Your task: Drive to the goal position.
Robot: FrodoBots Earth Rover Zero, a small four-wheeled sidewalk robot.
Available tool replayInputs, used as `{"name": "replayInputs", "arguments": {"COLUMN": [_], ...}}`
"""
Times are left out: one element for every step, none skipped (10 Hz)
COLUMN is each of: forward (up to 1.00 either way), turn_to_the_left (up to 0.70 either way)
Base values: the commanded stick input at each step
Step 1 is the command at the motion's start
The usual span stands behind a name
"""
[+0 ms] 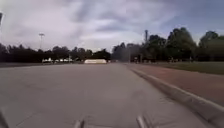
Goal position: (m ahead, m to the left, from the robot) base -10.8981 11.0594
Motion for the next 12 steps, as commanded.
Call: {"name": "replayInputs", "arguments": {"forward": [1.0,1.0,1.0,1.0,1.0,0.57,0.0,0.0,0.0,0.0,0.0,0.0], "turn_to_the_left": [0.27,0.27,0.27,0.27,0.27,0.35,0.23,0.0,0.0,0.0,0.0,0.0]}}
